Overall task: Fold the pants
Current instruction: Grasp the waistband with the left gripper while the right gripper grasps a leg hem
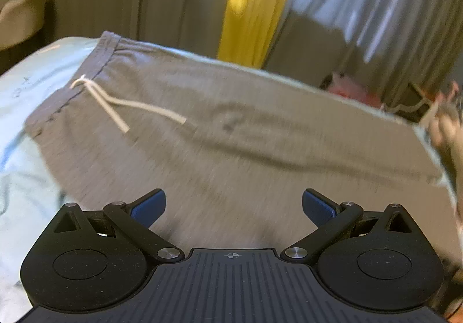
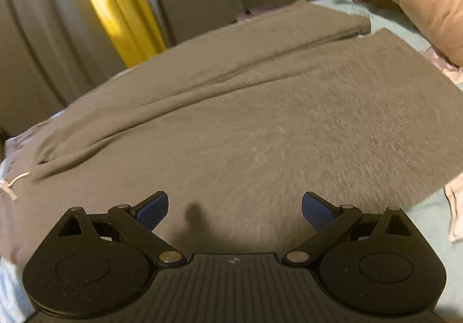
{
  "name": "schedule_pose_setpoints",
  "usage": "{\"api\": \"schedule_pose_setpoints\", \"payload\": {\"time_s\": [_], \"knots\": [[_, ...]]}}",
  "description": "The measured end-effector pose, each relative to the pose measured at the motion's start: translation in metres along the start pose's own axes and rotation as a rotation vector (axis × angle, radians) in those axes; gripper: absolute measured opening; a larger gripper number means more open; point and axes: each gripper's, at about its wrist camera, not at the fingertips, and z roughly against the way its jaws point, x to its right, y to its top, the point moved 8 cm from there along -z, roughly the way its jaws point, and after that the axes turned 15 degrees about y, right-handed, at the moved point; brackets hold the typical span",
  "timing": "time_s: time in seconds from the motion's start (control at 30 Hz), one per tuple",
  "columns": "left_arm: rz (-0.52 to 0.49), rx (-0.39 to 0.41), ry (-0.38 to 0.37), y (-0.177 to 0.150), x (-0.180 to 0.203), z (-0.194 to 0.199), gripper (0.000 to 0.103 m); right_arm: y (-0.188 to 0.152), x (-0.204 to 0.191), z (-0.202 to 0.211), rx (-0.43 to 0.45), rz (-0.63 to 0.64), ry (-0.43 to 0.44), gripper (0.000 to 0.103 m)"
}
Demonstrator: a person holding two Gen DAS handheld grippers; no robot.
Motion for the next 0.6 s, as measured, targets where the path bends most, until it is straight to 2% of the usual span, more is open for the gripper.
{"api": "schedule_pose_setpoints", "payload": {"time_s": [0.1,0.23,0.3,0.37,0.47,0.5,0.6], "knots": [[0.045,0.016,0.035,0.029,0.013,-0.024,0.103,0.004,0.011,-0.018,-0.011,-0.015,-0.023,0.099],[0.060,0.067,0.218,0.056,0.017,-0.072,0.103,0.009,0.013,-0.028,-0.041,0.021,-0.036,0.099],[0.105,0.041,0.243,0.062,0.013,-0.097,0.103,0.010,0.013,-0.032,-0.066,0.035,-0.039,0.099],[0.185,0.013,0.232,0.067,0.001,-0.122,0.103,0.012,0.011,-0.040,-0.116,0.084,-0.056,0.100],[0.261,0.036,0.291,0.068,-0.027,-0.143,0.103,0.028,0.007,-0.045,-0.199,0.103,-0.082,0.099],[0.265,0.057,0.327,0.068,-0.038,-0.146,0.103,0.041,0.006,-0.047,-0.183,0.086,-0.067,0.099],[0.278,0.103,0.461,0.071,-0.066,-0.156,0.103,0.099,0.011,-0.058,-0.060,-0.004,-0.012,0.099]]}}
